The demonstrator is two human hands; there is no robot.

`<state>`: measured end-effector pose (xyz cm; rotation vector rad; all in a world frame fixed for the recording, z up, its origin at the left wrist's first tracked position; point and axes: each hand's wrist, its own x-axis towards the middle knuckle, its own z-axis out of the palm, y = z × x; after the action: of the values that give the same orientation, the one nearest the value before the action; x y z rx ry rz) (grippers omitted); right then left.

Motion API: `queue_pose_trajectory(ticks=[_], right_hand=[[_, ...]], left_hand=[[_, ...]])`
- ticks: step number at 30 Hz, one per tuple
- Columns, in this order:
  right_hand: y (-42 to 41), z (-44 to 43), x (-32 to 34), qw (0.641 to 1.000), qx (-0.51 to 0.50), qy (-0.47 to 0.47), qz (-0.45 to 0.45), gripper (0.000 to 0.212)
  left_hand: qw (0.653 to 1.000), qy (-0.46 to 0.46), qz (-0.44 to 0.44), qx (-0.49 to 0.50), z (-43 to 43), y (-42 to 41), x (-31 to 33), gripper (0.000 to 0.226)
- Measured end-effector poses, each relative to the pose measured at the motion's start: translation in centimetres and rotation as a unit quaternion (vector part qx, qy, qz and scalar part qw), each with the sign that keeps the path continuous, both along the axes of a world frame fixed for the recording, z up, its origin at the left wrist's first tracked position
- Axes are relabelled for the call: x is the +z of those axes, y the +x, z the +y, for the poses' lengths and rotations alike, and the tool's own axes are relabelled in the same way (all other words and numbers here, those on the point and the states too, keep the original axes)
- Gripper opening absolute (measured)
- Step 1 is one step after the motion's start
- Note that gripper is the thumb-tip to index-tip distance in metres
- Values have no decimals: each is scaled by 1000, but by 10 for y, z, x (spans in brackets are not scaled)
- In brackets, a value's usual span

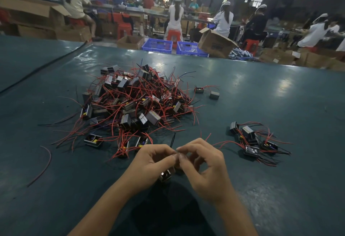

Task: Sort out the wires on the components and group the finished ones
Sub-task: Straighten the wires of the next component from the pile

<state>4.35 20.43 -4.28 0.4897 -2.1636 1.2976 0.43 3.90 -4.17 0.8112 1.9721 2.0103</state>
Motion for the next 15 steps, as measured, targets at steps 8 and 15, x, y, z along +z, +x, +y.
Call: queue_pose_trajectory(ticks=[8,15], right_hand=[[-4,4,-7,997,-31,22,-72,11],[-5,4,-8,991,-59,18,-119,26]], left_hand=[[997,-27,51,46,1,1,-2,13],[970,-93,196,113,2,2,-7,21]])
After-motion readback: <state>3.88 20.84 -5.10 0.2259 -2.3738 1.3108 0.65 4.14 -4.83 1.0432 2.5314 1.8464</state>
